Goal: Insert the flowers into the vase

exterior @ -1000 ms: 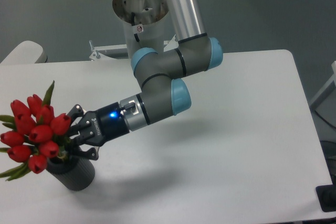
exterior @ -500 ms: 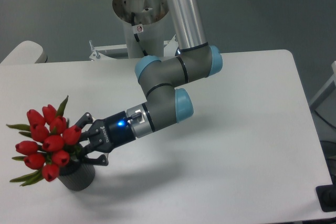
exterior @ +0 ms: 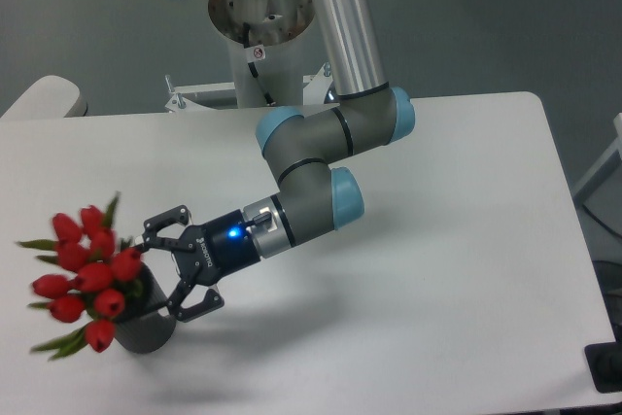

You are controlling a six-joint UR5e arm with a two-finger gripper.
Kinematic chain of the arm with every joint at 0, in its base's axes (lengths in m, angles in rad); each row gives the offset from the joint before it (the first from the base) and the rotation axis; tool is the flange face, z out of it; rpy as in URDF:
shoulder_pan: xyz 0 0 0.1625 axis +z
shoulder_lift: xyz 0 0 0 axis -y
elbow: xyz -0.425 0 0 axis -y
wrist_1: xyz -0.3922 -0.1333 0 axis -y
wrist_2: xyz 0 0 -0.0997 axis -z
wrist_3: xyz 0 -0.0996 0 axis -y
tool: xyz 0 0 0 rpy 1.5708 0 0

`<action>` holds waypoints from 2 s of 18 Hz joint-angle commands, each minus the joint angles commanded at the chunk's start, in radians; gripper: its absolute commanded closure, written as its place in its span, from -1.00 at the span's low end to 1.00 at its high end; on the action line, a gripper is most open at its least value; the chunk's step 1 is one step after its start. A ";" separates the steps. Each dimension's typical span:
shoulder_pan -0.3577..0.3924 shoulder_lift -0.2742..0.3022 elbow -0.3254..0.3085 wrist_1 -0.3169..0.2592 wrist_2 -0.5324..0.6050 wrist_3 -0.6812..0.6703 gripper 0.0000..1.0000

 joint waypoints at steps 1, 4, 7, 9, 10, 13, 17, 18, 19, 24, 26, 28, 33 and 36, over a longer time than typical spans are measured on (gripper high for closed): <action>0.002 0.003 0.000 0.000 0.000 0.000 -1.00; 0.017 0.015 -0.015 0.002 0.000 0.002 -1.00; 0.052 0.046 -0.055 0.003 0.002 0.031 -1.00; 0.080 0.066 -0.081 0.003 0.002 0.058 -1.00; 0.096 0.075 -0.087 0.005 0.002 0.058 -1.00; 0.149 0.104 -0.087 0.006 0.014 0.058 -1.00; 0.228 0.170 -0.078 0.000 0.095 0.041 -1.00; 0.260 0.187 -0.077 -0.002 0.115 0.037 -1.00; 0.299 0.214 -0.075 -0.002 0.151 0.032 -1.00; 0.367 0.259 0.041 -0.006 0.352 0.000 -1.00; 0.367 0.276 0.081 -0.005 0.550 -0.044 -1.00; 0.361 0.275 0.151 -0.017 0.661 -0.061 -1.00; 0.357 0.264 0.250 -0.032 0.940 -0.048 -1.00; 0.353 0.247 0.290 -0.064 1.096 0.064 -1.00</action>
